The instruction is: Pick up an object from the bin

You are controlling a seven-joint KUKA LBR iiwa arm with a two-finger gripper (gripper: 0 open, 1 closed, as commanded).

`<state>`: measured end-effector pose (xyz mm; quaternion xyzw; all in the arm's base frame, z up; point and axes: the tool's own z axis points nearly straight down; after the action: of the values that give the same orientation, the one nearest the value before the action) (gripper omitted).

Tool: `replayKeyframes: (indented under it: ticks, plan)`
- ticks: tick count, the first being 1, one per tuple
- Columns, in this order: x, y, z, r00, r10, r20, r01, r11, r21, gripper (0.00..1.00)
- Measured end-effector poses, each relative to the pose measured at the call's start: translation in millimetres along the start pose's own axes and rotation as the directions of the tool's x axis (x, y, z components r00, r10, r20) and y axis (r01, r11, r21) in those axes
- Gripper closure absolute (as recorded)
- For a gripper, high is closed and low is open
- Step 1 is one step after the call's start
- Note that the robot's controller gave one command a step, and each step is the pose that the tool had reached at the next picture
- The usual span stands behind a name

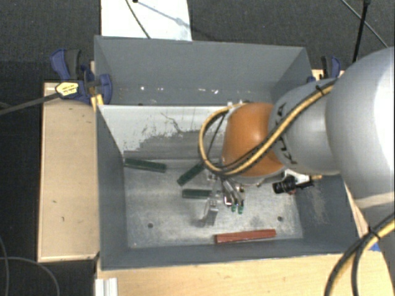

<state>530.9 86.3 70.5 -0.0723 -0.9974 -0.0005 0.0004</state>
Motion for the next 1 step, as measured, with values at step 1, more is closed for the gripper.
replayKeyframes:
  ticks: [1]
  plan:
    - [-0.4, 0.2, -0.4, 1.0, 0.003, 0.001, -0.003, 1.0, 0.0, 0.0]
